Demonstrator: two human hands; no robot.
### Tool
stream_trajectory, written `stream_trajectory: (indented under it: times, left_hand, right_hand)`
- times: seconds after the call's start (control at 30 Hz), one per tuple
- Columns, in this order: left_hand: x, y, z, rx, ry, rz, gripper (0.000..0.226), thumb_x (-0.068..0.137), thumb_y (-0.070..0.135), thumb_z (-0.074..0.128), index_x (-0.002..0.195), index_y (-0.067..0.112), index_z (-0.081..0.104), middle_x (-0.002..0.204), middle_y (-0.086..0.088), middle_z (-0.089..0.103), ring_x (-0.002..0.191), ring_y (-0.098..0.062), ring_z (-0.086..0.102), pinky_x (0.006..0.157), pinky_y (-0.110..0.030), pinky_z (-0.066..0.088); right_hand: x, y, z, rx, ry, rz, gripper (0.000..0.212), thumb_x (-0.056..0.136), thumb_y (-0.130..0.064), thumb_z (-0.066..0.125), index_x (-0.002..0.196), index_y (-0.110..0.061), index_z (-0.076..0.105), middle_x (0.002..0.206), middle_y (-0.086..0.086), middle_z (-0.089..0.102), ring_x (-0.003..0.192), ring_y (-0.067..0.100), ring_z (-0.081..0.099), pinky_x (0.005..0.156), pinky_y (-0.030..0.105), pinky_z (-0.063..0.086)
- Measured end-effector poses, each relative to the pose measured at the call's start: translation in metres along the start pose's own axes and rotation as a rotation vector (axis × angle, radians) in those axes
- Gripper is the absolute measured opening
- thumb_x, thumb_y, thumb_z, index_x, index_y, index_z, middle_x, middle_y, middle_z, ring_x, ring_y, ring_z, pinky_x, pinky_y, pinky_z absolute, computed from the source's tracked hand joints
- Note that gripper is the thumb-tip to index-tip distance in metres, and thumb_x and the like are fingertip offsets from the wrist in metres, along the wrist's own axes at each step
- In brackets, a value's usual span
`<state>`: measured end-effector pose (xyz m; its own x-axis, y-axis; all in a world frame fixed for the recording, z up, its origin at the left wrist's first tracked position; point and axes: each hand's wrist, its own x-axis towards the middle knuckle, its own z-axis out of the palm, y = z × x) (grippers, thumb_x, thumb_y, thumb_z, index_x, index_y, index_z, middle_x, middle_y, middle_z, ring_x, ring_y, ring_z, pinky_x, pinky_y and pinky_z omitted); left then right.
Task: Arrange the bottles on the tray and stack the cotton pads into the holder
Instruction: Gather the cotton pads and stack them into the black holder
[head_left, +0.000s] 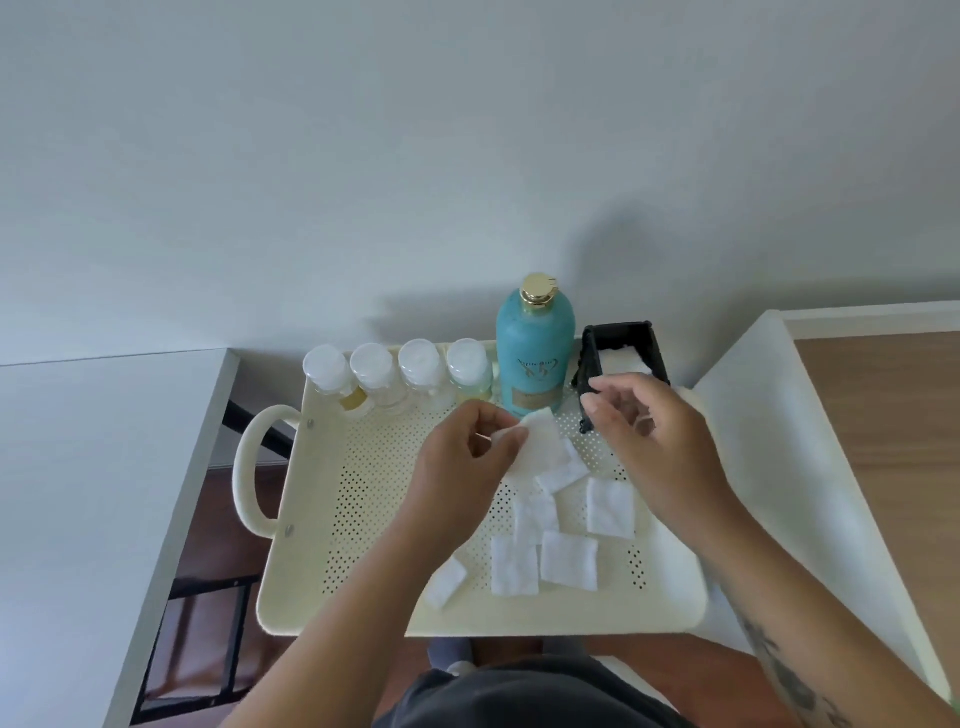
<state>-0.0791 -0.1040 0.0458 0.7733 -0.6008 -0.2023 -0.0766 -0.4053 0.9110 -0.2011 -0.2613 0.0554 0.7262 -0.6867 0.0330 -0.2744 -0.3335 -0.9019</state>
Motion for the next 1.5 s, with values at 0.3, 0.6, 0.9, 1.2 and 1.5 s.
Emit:
stream_trajectory:
  times: [0.3,0.6,0.9,1.2,1.5]
  left_hand:
    - [0.016,0.028,0.022,-0.296,-0.103,-0.083,0.008,0.087,0.025,0.071,0.091,0.018,0.069,0.081,0.004,0.074,0.074,-0.010,0.068,0.068,-0.027,0.055]
    - [0.005,-0.017,0.004,0.062,-0.091,-0.201,0.013,0.086,0.041,0.069,0.095,0.034,0.063,0.095,0.011,0.069,0.085,-0.012,0.066,0.069,-0.024,0.050]
    - [-0.027,-0.090,-0.030,0.724,-0.188,-0.219,0.033,0.089,0.035,0.064,0.120,0.024,0.057,0.117,0.005,0.057,0.109,-0.017,0.053,0.091,-0.033,0.047]
    - [-0.041,-0.107,-0.024,0.697,-0.109,-0.259,0.025,0.087,0.028,0.066,0.109,0.022,0.056,0.108,0.004,0.057,0.100,-0.019,0.053,0.085,-0.038,0.050]
    - [-0.038,-0.109,-0.022,0.644,-0.101,-0.266,0.013,0.088,0.023,0.064,0.100,0.020,0.060,0.100,0.004,0.060,0.087,-0.015,0.057,0.077,-0.033,0.050]
  right_hand:
    - [-0.009,0.000,-0.002,0.421,-0.112,0.312,0.021,0.083,-0.039,0.071,0.101,-0.027,0.070,0.089,-0.005,0.075,0.076,0.007,0.066,0.067,0.026,0.049]
    - [0.053,0.006,-0.048,-0.131,0.024,0.036,0.009,0.091,-0.028,0.063,0.085,-0.033,0.065,0.074,-0.012,0.064,0.063,0.003,0.055,0.055,0.011,0.039]
    - [0.106,0.023,-0.042,-0.411,-0.208,-0.020,0.008,0.093,-0.028,0.062,0.091,-0.026,0.069,0.092,0.000,0.059,0.080,0.013,0.052,0.066,0.016,0.033]
    - [0.078,0.029,-0.020,-0.563,0.153,-0.209,0.022,0.093,-0.022,0.059,0.112,-0.012,0.065,0.105,0.013,0.057,0.102,0.035,0.049,0.082,0.042,0.045]
    - [0.038,0.029,-0.003,-0.680,0.093,-0.386,0.027,0.093,-0.022,0.053,0.096,-0.003,0.071,0.093,0.009,0.074,0.102,0.036,0.064,0.090,0.046,0.048]
